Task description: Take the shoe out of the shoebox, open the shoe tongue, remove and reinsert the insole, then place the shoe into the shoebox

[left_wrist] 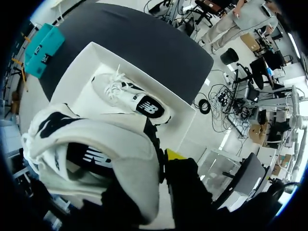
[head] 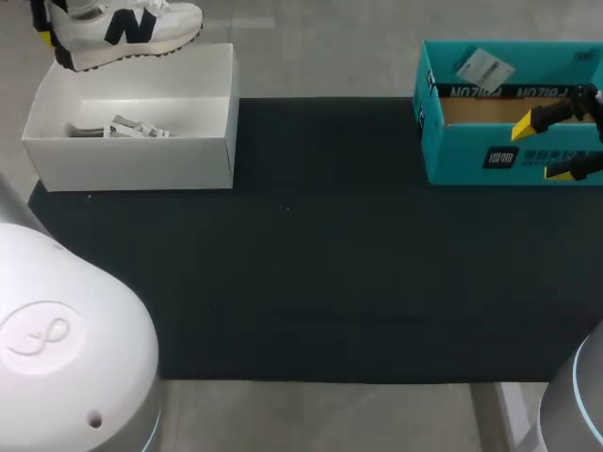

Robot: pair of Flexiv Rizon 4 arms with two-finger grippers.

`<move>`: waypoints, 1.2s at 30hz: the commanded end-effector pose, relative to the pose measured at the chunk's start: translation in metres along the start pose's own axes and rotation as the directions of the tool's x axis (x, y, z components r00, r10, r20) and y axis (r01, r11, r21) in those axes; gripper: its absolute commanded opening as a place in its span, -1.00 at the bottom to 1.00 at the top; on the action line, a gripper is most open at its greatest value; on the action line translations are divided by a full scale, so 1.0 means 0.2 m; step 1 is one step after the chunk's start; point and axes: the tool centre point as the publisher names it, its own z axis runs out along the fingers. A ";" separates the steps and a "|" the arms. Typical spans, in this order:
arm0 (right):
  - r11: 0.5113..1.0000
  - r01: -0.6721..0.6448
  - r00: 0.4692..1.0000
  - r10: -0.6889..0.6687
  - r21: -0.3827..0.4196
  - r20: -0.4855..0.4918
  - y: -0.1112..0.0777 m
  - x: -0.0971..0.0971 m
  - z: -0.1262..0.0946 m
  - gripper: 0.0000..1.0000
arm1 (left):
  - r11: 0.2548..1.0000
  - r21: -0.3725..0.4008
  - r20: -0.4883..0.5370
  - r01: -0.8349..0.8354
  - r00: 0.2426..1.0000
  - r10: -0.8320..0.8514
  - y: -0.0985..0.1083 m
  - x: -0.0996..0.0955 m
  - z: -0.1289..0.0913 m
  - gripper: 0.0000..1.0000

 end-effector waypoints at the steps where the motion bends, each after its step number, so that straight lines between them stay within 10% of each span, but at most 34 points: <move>1: 1.000 -0.001 1.000 0.001 0.000 0.001 0.00 0.00 0.00 1.00 | 0.958 0.023 0.076 -0.287 0.956 0.284 0.14 0.02 -0.04 -1.00; 20: 1.000 -0.001 1.000 0.001 0.000 0.001 0.00 0.00 0.00 1.00 | 0.893 0.019 0.006 -0.450 0.893 0.450 0.16 0.03 -0.07 -1.00; 28: 1.000 -0.001 1.000 0.001 0.000 0.001 0.00 0.00 0.00 1.00 | 0.906 -0.159 0.275 -0.392 0.864 0.422 0.25 -0.04 0.05 -1.00; 36: 1.000 -0.001 1.000 0.001 0.000 0.001 0.00 0.00 0.00 1.00 | 0.831 -0.157 0.141 -0.534 0.820 0.554 0.30 -0.03 0.21 -1.00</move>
